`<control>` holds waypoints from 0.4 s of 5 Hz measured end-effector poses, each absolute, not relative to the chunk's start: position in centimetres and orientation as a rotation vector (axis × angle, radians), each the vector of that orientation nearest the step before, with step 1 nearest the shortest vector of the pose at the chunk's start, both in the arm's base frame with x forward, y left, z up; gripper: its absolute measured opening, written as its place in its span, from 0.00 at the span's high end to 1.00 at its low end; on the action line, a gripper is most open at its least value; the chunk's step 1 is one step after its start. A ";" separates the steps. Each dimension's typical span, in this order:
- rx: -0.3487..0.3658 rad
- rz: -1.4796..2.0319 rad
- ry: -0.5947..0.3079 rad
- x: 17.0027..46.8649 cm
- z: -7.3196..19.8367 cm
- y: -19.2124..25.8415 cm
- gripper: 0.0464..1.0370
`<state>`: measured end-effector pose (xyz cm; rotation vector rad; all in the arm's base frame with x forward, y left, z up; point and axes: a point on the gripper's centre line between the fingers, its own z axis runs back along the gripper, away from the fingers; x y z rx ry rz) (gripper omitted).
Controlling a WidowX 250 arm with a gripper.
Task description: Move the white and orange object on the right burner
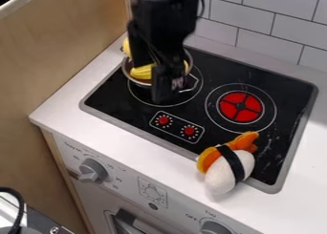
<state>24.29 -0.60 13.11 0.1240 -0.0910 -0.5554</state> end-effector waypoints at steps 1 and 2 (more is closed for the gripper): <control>0.139 -0.512 -0.090 24.3 13.3 -0.3 0.04; 0.155 -0.459 -0.110 24.7 13.5 -0.1 0.04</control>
